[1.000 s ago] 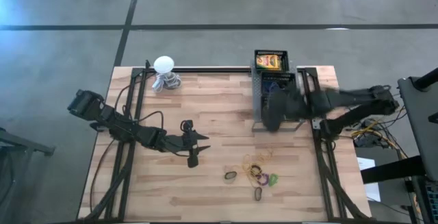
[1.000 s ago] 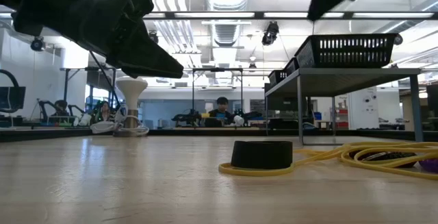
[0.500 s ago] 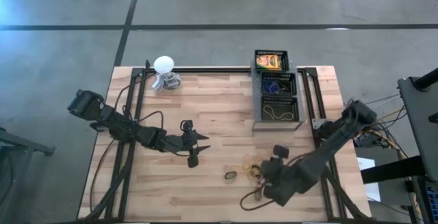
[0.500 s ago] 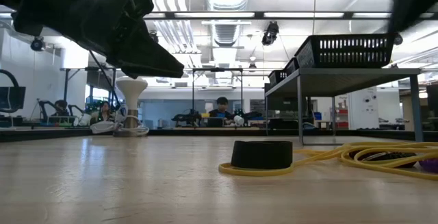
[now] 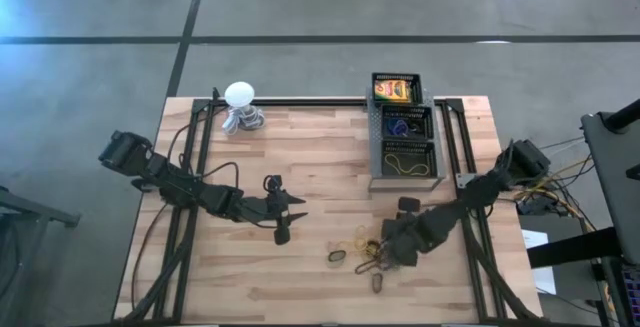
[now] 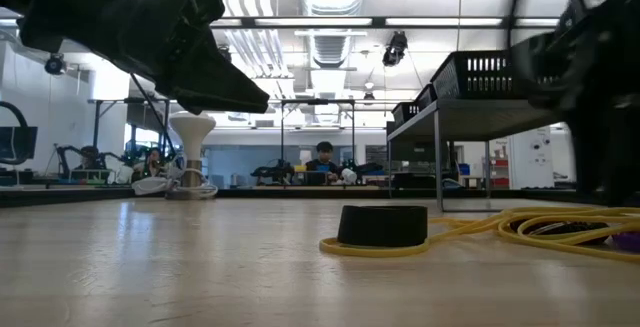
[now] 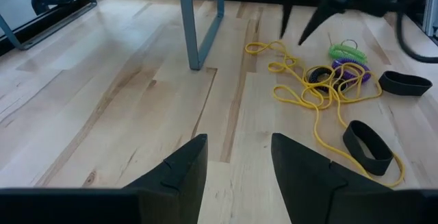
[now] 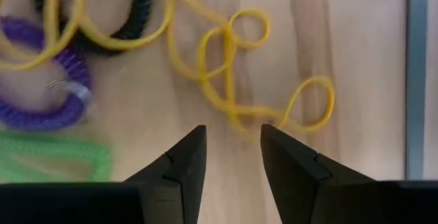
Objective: Pick & Place Office Desk Supplies
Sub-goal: Put the yellow rubber band into the bottom black bin on the shelf
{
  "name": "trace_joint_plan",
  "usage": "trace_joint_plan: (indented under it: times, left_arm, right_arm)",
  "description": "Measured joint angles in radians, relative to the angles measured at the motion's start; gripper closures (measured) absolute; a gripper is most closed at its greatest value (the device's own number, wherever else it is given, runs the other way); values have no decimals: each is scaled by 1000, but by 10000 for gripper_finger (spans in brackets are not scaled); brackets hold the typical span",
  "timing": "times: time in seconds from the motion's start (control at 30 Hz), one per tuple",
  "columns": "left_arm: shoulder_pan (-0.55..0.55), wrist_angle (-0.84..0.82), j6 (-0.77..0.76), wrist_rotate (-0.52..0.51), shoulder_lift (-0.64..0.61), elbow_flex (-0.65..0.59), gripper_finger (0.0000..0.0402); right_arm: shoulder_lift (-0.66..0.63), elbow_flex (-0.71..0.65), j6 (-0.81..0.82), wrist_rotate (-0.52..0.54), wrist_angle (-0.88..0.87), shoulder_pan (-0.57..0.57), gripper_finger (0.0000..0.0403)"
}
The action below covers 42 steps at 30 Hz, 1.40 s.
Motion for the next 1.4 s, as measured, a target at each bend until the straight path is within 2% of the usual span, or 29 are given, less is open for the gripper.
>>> trace_joint_plan:
  times: [0.17, 0.3, 0.53, 0.77, 1.0, 1.1, 1.27, 1.4]
  left_arm:
    - [0, 0, 0, 0, 0, 0, 233]
    - [0, 0, 0, 0, 0, 0, 233]
    - [0, -1, 1, 0, 0, 0, 233]
    - [0, -1, 1, 0, 0, 0, 233]
    - [0, -1, 4, 0, 0, 0, 233]
    - [0, -3, 4, 0, 0, 0, 233]
    - [0, -8, 3, 0, 0, 0, 233]
    - [0, -8, 3, 0, 0, 0, 233]
  right_arm:
    - [-61, -91, -177, 0, 164, -43, 269]
    - [-61, -130, -266, -65, 214, -60, 279]
    - [-49, -160, -249, -92, 230, -63, 317]
    - [-55, -156, -213, -148, 234, -65, 388]
    - [-100, -5, -123, -252, 134, -50, 394]
    - [-118, 85, -84, -246, 49, -34, 394]
    - [-145, 251, -48, -170, -119, 16, 394]
    - [-145, 386, -48, -16, -274, 55, 394]
